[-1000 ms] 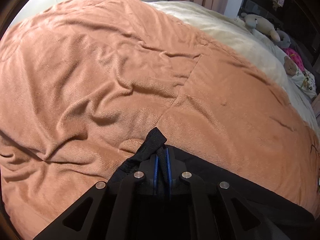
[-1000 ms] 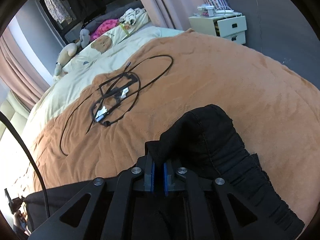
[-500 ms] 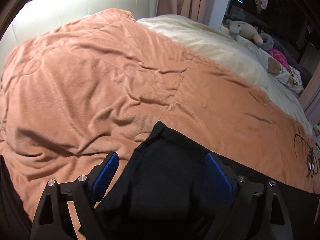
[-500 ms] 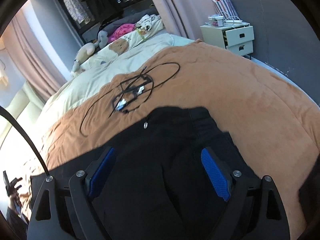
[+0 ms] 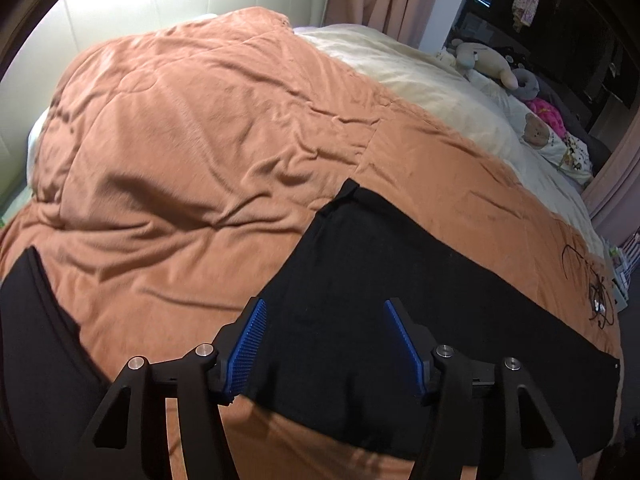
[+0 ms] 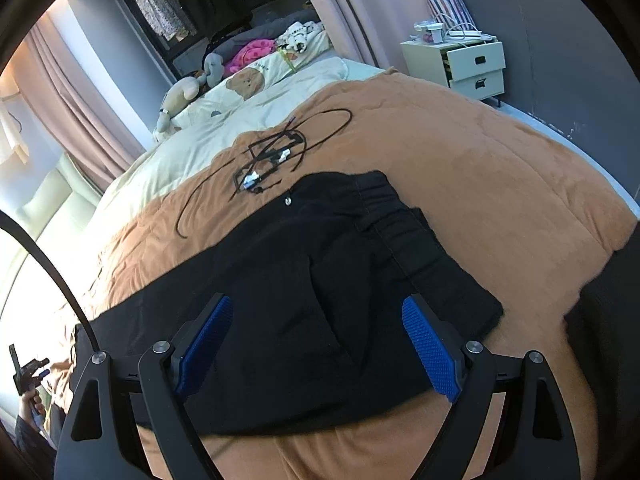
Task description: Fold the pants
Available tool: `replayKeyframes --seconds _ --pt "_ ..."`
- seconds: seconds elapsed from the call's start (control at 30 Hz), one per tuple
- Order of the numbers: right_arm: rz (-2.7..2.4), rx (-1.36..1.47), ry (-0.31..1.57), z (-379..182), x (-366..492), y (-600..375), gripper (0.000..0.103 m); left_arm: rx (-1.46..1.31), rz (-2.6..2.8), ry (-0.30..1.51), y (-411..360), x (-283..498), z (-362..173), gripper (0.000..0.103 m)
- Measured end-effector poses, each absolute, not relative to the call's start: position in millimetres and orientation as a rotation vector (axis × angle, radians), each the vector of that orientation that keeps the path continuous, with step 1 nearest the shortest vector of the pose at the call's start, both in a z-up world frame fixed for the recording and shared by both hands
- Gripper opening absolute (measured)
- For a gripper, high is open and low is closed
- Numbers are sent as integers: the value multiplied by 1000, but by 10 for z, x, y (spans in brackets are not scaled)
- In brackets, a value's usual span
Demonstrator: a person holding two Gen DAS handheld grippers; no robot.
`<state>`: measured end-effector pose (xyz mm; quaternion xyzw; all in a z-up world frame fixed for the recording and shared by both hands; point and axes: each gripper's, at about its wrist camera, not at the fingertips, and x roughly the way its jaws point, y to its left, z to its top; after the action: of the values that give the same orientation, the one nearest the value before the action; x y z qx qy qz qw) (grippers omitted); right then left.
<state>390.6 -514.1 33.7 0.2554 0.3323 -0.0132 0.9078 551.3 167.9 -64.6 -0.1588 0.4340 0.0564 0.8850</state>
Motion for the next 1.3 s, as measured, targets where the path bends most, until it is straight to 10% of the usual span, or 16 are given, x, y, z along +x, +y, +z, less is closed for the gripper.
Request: replayKeyframes --seconds 0.97,1.3 --pt "-37 835 805 -458 3898 -5593 87 -614 103 1024 1807 5138 -1742 55" --pt "-85 852 768 -576 3942 -5611 59 -709 122 963 1876 5055 -1778 54"
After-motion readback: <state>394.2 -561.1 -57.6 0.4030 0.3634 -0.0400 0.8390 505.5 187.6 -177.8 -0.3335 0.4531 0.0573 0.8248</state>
